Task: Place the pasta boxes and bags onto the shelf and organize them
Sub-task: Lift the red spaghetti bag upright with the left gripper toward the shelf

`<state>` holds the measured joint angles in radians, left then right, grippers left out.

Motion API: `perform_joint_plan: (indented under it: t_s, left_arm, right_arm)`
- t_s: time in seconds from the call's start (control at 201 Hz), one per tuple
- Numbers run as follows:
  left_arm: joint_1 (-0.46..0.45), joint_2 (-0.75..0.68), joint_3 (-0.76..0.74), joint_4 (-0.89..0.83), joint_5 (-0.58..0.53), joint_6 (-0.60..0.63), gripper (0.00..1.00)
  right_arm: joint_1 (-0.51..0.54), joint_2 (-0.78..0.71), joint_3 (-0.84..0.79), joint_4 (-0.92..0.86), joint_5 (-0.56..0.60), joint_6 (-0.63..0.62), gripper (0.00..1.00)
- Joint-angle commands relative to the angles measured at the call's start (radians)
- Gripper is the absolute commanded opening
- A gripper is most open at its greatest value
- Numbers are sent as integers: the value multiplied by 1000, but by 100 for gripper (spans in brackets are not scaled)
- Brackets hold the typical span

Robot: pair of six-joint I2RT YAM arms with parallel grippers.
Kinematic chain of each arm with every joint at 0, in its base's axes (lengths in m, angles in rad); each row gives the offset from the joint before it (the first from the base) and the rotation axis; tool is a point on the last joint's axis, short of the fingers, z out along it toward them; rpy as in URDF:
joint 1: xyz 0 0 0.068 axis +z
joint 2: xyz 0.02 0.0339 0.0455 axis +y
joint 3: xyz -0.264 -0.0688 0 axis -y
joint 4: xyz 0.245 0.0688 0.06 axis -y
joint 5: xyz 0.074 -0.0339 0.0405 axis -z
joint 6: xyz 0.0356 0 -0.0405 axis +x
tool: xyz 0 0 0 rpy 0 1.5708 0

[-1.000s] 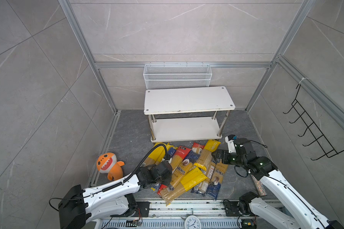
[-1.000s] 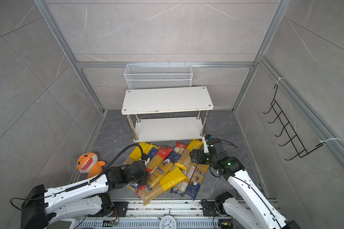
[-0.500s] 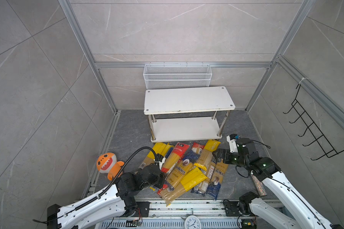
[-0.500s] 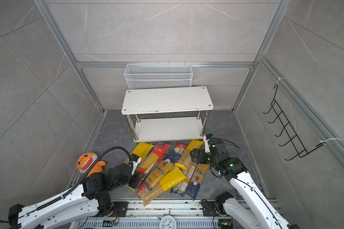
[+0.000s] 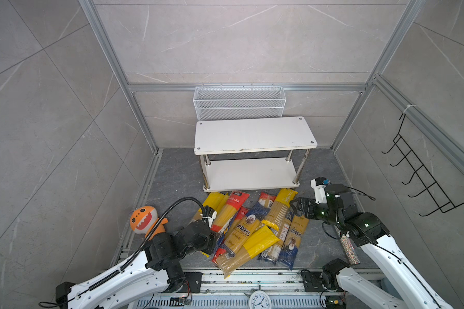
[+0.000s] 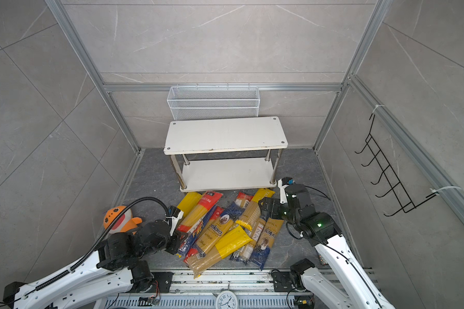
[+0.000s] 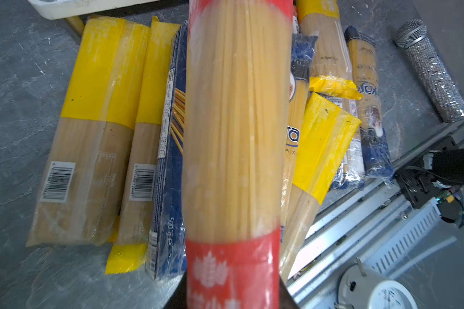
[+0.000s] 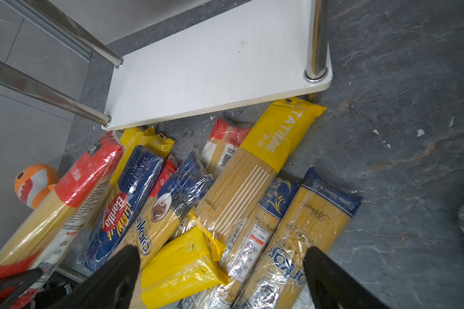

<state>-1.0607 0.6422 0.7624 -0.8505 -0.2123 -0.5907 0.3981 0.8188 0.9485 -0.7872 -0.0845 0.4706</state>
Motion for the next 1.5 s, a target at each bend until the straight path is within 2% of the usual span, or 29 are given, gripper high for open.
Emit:
perform_joint_plan:
  t_s: [0.0,0.174,0.508,0.702,0.881,1.12,1.289,1.493]
  left_arm:
    - [-4,-31,177,64,5,41,0]
    - [-4,-4,325,-43,61,57,0]
    - [-4,33,457,-81,194,109,0]
    - [-3,58,559,-75,173,131,0]
    - [-4,150,688,-59,140,176,0]
    - [-4,301,876,-4,-12,250,0]
    - [-4,404,964,55,-289,314,0]
    - [1,529,1040,225,-561,490,0]
  right_arm:
    - [4,6,57,-42,35,-29,99]
    - [4,20,70,-26,10,-18,99]
    - [4,59,157,-49,7,-42,99]
    - [4,40,159,-52,7,-43,99]
    - [3,24,159,-60,9,-49,99]
    - [4,19,178,-58,1,-55,99]
    - [4,24,177,-45,-5,-61,99]
    - [4,56,186,-10,-17,-66,99]
